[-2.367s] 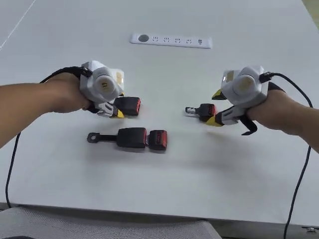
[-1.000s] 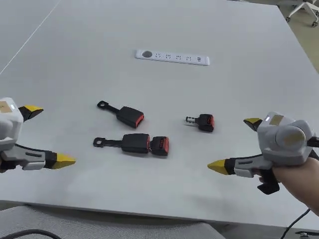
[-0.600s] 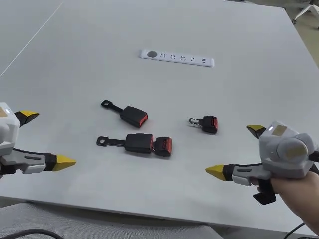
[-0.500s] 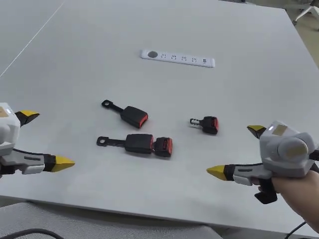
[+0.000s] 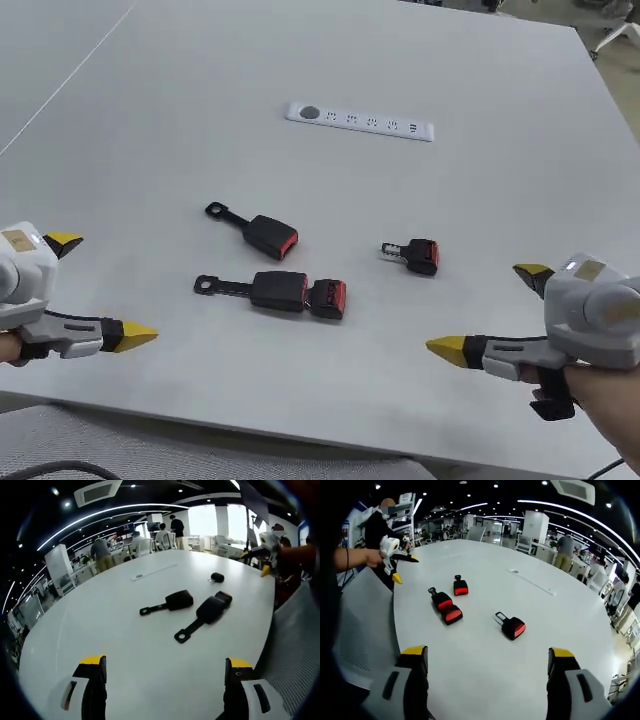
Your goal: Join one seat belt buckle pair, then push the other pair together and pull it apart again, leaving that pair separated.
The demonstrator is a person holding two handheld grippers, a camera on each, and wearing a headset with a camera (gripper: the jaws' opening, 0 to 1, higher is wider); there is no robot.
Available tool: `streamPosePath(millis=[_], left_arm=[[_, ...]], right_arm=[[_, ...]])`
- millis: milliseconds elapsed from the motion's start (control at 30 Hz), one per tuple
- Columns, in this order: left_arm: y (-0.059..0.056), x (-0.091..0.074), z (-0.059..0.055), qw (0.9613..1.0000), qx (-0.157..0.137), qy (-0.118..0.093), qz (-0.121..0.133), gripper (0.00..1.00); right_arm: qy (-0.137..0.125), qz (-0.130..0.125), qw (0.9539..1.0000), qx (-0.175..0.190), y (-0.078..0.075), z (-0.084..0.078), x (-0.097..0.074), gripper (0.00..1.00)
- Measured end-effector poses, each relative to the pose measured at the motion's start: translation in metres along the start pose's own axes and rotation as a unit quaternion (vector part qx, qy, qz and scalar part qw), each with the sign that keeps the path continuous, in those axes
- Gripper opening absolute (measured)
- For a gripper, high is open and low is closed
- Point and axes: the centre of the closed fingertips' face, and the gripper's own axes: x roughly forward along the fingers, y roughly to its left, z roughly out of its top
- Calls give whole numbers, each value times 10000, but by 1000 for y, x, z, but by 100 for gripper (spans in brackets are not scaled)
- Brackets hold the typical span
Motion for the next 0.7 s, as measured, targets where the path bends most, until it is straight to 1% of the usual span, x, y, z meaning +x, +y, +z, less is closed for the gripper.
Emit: streamPosePath(millis=[100, 133, 233, 267, 300, 367, 433, 500, 567, 600, 633, 700], left_arm=[[-2, -1, 3, 10000, 46, -48, -44, 100], [-1, -1, 3, 10000, 46, -55, -34, 100], [2, -2, 6, 9999, 67, -147, 43, 100], [3, -2, 7, 9998, 76, -182, 92, 100], [4, -2, 7, 9997, 112, -204, 121, 100], [1, -2, 10, 9995, 88, -301, 62, 100], [0, -2, 11, 9994, 92, -339, 53, 100], [0, -2, 12, 9992, -4, -394, 57, 100], [0, -1, 13, 9992, -72, -398, 8, 100], [1, -1, 13, 9991, -75, -412, 22, 100], [3, -2, 15, 9989, -140, -448, 57, 100], [2, -4, 15, 9984, -244, -503, 48, 100]], right_arm=[[11, 10, 10000, -44, 6, -2, 1, 100], [11, 2, 10000, 1, 6, -3, 1, 100], [-114, 8, 9997, 234, 6, -2, 3, 100], [-110, 71, 9994, 305, 9, -3, 3, 100], [-85, 76, 9995, 310, 11, -3, 3, 100], [-50, 82, 9996, 277, 13, -4, 4, 100], [-20, 105, 9995, 287, 14, -5, 4, 100], [-29, 101, 9995, 308, 13, -5, 4, 100], [-49, 63, 9995, 299, 13, -4, 3, 100], [-60, 43, 9996, 287, 12, -3, 3, 100], [-58, 20, 9995, 312, 12, -4, 3, 100], [-23, 12, 9992, 393, 11, -5, 4, 100]])
